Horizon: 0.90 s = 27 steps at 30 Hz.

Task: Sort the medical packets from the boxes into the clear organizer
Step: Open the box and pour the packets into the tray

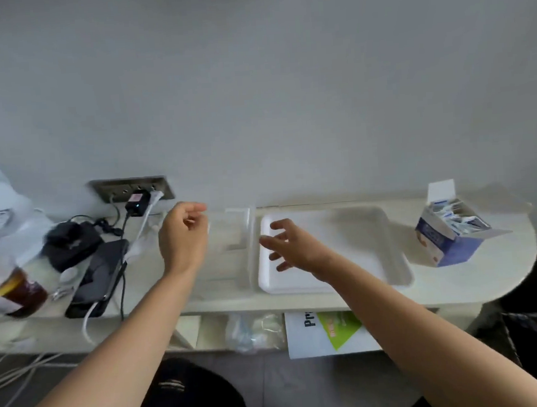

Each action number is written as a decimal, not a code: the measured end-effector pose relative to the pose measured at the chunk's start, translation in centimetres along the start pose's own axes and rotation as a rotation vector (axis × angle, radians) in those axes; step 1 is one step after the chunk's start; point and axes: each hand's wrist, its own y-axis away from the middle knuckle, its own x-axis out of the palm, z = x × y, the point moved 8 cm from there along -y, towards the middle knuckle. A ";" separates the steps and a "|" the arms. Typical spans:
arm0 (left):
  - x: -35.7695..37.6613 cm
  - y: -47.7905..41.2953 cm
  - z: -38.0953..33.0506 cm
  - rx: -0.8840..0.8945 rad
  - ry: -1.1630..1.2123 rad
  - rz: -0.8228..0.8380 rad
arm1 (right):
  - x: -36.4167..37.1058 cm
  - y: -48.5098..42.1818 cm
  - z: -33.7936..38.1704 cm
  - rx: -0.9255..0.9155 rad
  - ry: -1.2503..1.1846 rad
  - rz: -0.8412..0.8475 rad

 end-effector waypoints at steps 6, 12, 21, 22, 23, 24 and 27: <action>2.2 -0.2 8.1 -0.388 -0.021 0.351 | 5.1 -1.9 -0.7 0.081 0.060 0.066; 1.0 -0.4 10.4 -0.606 0.232 0.278 | 5.1 -3.5 -0.3 0.008 -0.007 0.062; -0.1 1.0 10.9 -0.693 0.274 0.317 | 5.6 -5.2 2.8 -0.155 0.441 -0.151; -0.4 0.8 10.5 -0.632 0.190 0.319 | 6.5 -5.0 2.8 -0.159 0.558 -0.076; -0.8 0.6 10.1 -0.561 0.101 0.314 | 7.3 -4.7 2.5 -0.170 0.679 -0.011; -1.3 0.3 9.7 -0.484 0.016 0.300 | 7.9 -4.5 2.3 -0.196 0.780 0.025; -2.6 -0.2 8.5 -0.289 -0.005 0.238 | 7.6 -4.3 2.2 -0.289 0.860 -0.021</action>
